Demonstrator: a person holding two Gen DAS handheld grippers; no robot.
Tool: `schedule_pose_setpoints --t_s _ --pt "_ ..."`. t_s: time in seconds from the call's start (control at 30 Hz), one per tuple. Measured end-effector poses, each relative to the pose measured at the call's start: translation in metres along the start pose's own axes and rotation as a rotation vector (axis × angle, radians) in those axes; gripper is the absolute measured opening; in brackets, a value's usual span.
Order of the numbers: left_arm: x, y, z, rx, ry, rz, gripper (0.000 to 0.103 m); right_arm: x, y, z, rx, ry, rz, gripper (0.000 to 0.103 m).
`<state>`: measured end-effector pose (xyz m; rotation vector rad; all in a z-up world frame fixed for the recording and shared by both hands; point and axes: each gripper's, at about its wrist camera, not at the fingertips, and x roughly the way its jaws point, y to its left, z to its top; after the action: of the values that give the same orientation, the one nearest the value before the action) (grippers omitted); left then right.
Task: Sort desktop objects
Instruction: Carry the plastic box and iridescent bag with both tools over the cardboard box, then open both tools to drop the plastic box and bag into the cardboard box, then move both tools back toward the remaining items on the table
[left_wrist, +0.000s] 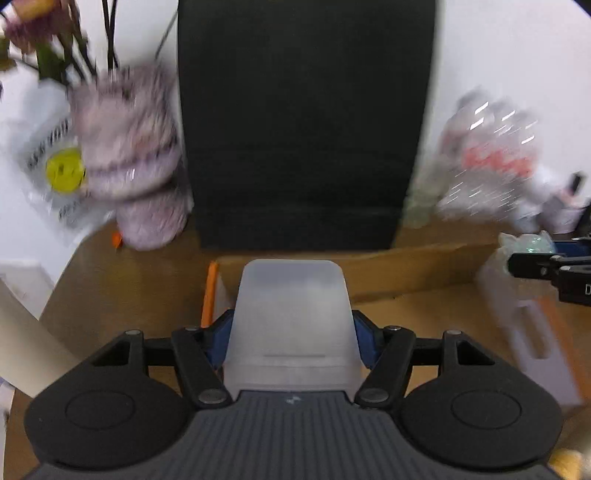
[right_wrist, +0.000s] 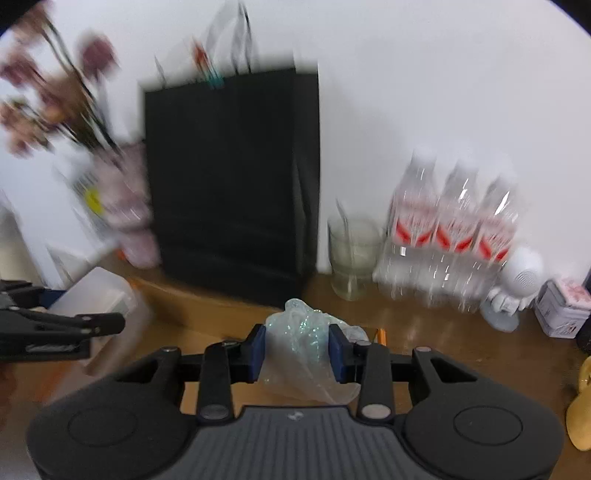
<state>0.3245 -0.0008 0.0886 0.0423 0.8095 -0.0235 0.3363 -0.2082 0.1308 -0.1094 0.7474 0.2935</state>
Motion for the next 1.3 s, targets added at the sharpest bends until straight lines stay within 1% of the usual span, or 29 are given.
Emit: schedule_pose_setpoints --t_s 0.1,0.17,0.23,0.3,0.37,0.43,0.53,0.6,0.63,0.7,0.77,0.87,0.93,1.0,1.03,1.1,1.17,1.2,1.23,1.27,1.3 --pt "0.023 -0.002 -0.006 0.055 0.028 0.047 0.067 0.050 -0.007 -0.001 0.024 0.114 0.018 0.034" --pt "0.033 -0.003 -0.009 0.069 0.060 0.062 0.067 0.075 -0.003 -0.006 0.005 0.156 -0.011 0.035" --pt "0.040 -0.005 -0.010 0.086 0.077 0.071 0.068 0.091 0.002 -0.009 -0.010 0.193 -0.014 0.037" --pt "0.045 -0.007 -0.007 0.097 0.103 0.062 0.071 0.100 0.006 -0.012 -0.012 0.208 -0.016 0.042" --pt "0.045 -0.005 -0.001 0.094 0.117 0.057 0.071 0.101 0.011 -0.012 -0.028 0.209 -0.041 0.057" --pt "0.040 -0.001 0.008 0.072 0.114 0.045 0.072 0.097 0.012 -0.007 -0.043 0.203 -0.065 0.064" --pt "0.017 0.002 0.022 0.041 0.087 0.028 0.076 0.075 0.010 0.008 -0.034 0.171 -0.075 0.066" --pt "-0.004 0.005 0.028 0.034 0.070 0.018 0.085 0.056 0.008 0.019 -0.010 0.173 -0.048 0.071" --pt "-0.014 0.005 0.030 0.031 0.068 0.009 0.087 0.049 0.008 0.024 -0.002 0.181 -0.037 0.075" --pt "-0.033 0.006 0.031 0.035 0.076 -0.007 0.095 0.031 0.005 0.029 0.015 0.206 -0.013 0.081" --pt "-0.048 0.006 0.030 0.033 0.092 -0.001 0.099 0.017 0.005 0.028 0.038 0.254 0.014 0.081" --pt "-0.071 0.009 0.022 -0.009 0.131 0.018 0.103 0.002 0.004 0.021 0.074 0.321 0.038 0.082" --pt "-0.085 0.011 0.014 -0.049 0.141 0.037 0.103 -0.015 0.004 0.015 0.101 0.334 0.044 0.082" --pt "-0.097 0.012 0.004 -0.065 0.165 0.049 0.103 -0.034 0.005 0.009 0.117 0.316 0.046 0.083" --pt "-0.106 0.012 -0.001 -0.073 0.157 0.061 0.103 -0.043 0.007 0.007 0.122 0.297 0.040 0.084" --pt "-0.126 0.012 -0.012 -0.085 0.096 0.116 0.103 -0.063 0.011 0.001 0.126 0.241 0.032 0.086" --pt "-0.154 0.010 -0.029 -0.089 -0.039 0.162 0.103 -0.086 0.018 -0.009 0.114 0.158 0.033 0.090" --pt "-0.167 0.008 -0.041 -0.088 -0.113 0.176 0.103 -0.097 0.021 -0.016 0.101 0.093 0.040 0.090" --pt "-0.178 0.005 -0.055 -0.085 -0.185 0.179 0.103 -0.112 0.025 -0.028 0.079 -0.004 0.055 0.090" --pt "-0.188 0.002 -0.069 -0.077 -0.252 0.174 0.103 -0.122 0.029 -0.037 0.063 -0.076 0.062 0.090" --pt "-0.194 0.000 -0.080 -0.063 -0.297 0.167 0.103 -0.134 0.034 -0.050 0.050 -0.160 0.057 0.093"
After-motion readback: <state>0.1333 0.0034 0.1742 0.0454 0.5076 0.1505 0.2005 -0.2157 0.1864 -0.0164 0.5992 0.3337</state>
